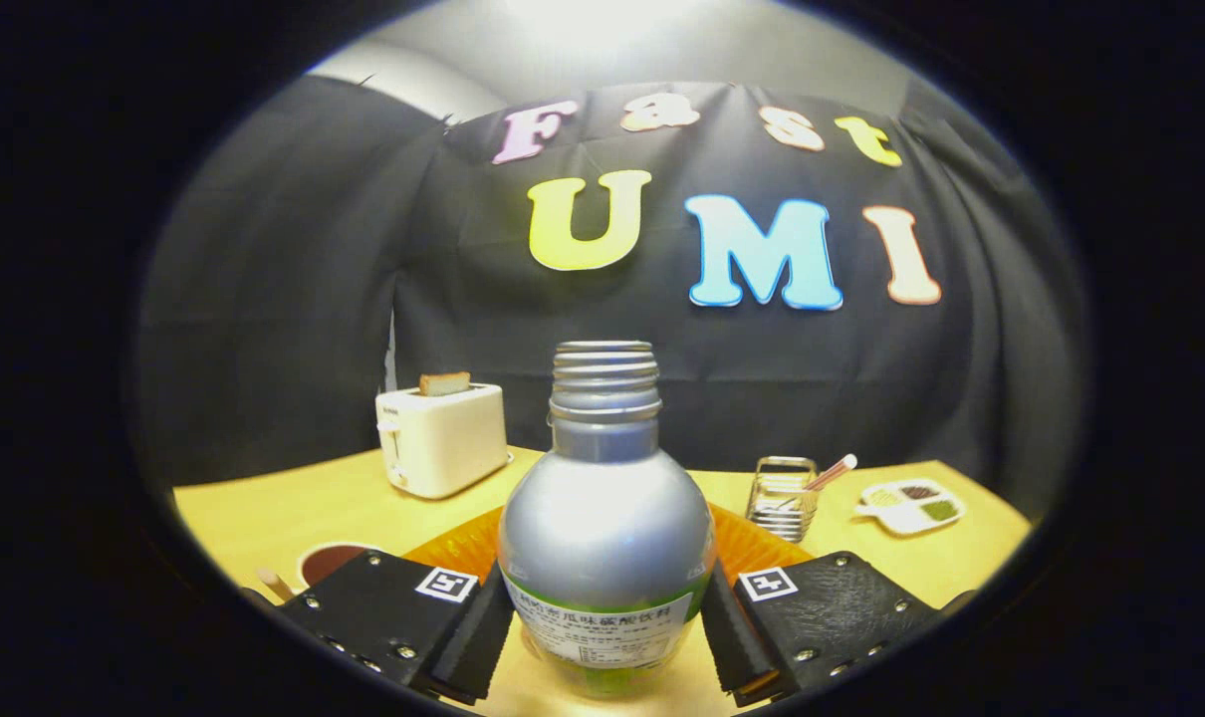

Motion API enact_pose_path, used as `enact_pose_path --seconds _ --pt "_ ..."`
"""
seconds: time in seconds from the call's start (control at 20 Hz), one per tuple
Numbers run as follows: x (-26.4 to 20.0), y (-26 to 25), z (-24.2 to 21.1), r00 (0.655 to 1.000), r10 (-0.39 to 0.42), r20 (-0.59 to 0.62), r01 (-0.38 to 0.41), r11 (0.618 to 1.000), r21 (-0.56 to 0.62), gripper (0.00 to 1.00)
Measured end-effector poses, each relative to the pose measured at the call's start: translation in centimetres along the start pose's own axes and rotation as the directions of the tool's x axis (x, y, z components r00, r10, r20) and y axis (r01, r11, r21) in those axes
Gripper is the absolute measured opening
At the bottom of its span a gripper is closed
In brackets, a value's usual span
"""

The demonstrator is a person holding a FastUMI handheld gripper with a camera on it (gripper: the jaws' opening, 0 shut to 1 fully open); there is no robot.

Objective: Take the bottle from table, then pour the juice into the cup, finally place the bottle on the coaster

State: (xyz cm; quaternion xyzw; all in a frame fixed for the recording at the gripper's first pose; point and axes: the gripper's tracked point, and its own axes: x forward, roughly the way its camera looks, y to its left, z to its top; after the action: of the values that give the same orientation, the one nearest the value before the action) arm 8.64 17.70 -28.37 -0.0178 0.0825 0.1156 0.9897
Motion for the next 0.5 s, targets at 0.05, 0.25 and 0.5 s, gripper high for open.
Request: enact_pose_path --seconds 0.05,0.25,0.5 --pt "0.1 -0.4 0.4 1.0 -0.01 0.009 0.01 1.0 0.012 0.81" --pt "0.9 0.0 1.1 1.0 -0.011 0.03 0.011 1.0 0.004 0.81" --pt "2.1 1.0 1.0 1.0 0.004 0.026 -0.005 1.0 0.022 0.81"
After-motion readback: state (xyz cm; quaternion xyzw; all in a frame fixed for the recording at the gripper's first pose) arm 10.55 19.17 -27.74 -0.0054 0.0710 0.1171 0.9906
